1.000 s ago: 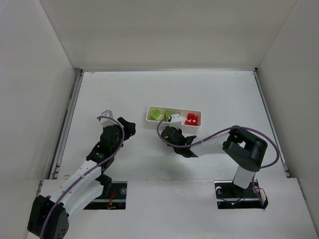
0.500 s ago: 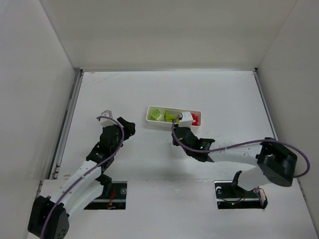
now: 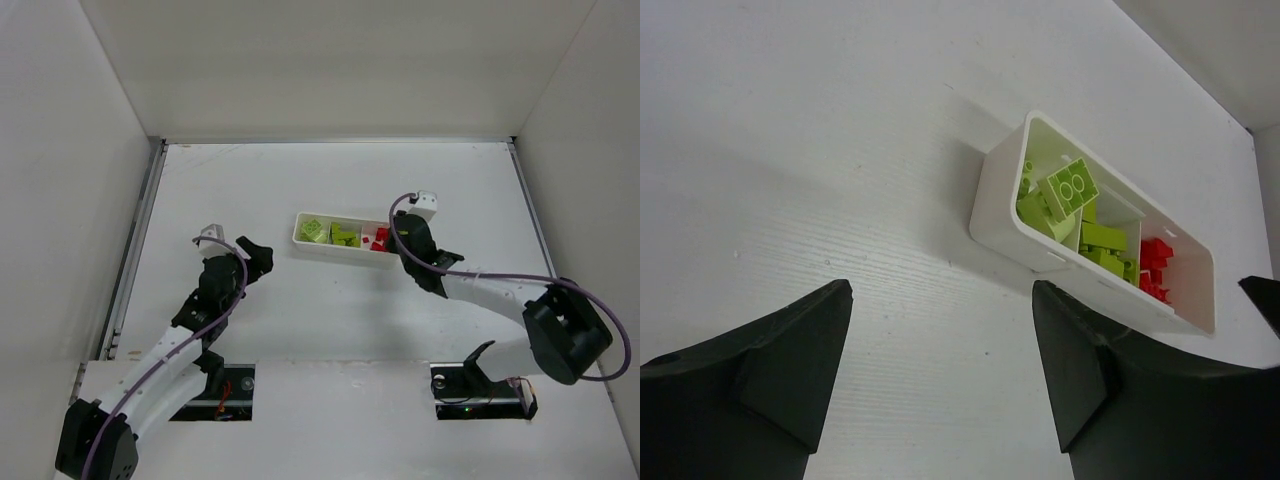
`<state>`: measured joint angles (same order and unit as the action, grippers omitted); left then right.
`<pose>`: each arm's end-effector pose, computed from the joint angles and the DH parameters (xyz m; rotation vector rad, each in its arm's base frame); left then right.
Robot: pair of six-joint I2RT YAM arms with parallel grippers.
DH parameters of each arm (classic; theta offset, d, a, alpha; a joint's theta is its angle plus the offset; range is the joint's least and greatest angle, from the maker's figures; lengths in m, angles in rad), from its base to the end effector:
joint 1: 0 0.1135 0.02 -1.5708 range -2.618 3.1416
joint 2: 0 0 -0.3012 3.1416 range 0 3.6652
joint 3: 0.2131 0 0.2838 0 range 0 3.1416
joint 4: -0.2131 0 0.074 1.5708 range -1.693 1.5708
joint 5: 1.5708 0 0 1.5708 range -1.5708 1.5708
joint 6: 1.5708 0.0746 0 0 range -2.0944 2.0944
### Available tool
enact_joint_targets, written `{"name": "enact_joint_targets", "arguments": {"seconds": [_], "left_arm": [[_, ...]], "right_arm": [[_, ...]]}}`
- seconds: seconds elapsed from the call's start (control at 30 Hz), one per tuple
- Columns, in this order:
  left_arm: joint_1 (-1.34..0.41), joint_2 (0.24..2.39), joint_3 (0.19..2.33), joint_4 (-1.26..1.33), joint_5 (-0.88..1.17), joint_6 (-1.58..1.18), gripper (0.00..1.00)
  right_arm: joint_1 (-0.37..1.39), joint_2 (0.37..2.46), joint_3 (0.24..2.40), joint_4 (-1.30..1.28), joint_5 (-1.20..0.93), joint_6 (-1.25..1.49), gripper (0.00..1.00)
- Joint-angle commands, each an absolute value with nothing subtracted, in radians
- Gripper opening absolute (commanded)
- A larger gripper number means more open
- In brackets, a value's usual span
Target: Sort the legos into containers by color
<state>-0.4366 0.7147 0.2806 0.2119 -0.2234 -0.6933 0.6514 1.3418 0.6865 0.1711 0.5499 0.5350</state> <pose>0.1996 -0.0749 0.2164 -0.3951 1.7857 -0.6069 0.2860 0.1690 0.2213 0.2189 1.9724 0.2029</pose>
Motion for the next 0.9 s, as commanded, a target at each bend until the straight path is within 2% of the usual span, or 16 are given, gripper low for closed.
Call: {"name": "enact_joint_targets", "arguments": {"seconds": [0.0, 0.17, 0.2, 0.23, 0.27, 0.43, 0.47, 0.5, 0.63, 0.87], "left_arm": [[-0.433, 0.684, 0.258, 0.216, -0.227, -0.703, 0.71], [-0.426, 0.666, 0.265, 0.179, -0.229, -0.692, 0.73], [-0.424, 0.663, 0.261, 0.181, -0.232, -0.696, 0.78], [-0.423, 0.666, 0.259, 0.184, -0.235, -0.695, 1.00], [-0.421, 0.678, 0.264, 0.183, -0.235, -0.693, 1.00], [-0.410, 0.729, 0.282, 0.184, -0.229, -0.693, 1.00], [-0.409, 0.730, 0.282, 0.186, -0.229, -0.693, 1.00], [-0.409, 0.735, 0.282, 0.189, -0.229, -0.695, 1.00], [-0.409, 0.718, 0.285, 0.180, -0.224, -0.693, 1.00], [-0.432, 0.716, 0.308, 0.104, -0.213, -0.690, 1.00]], "right_arm": [[0.628, 1.405, 0.727, 0.247, 0.486, 0.514, 0.23], [0.646, 1.367, 0.721, 0.247, 0.498, 0.509, 0.28], [0.663, 1.352, 0.710, 0.247, 0.506, 0.508, 0.32], [0.677, 1.332, 0.694, 0.247, 0.518, 0.511, 0.37], [0.691, 1.312, 0.677, 0.247, 0.531, 0.511, 0.42], [0.792, 1.178, 0.577, 0.213, 0.630, 0.518, 0.70], [0.810, 1.148, 0.559, 0.192, 0.664, 0.520, 0.92], [0.827, 1.119, 0.545, 0.167, 0.695, 0.523, 1.00], [0.883, 0.993, 0.489, 0.000, 0.797, 0.606, 1.00], [0.901, 0.847, 0.401, -0.178, 0.822, 0.854, 1.00]]}}
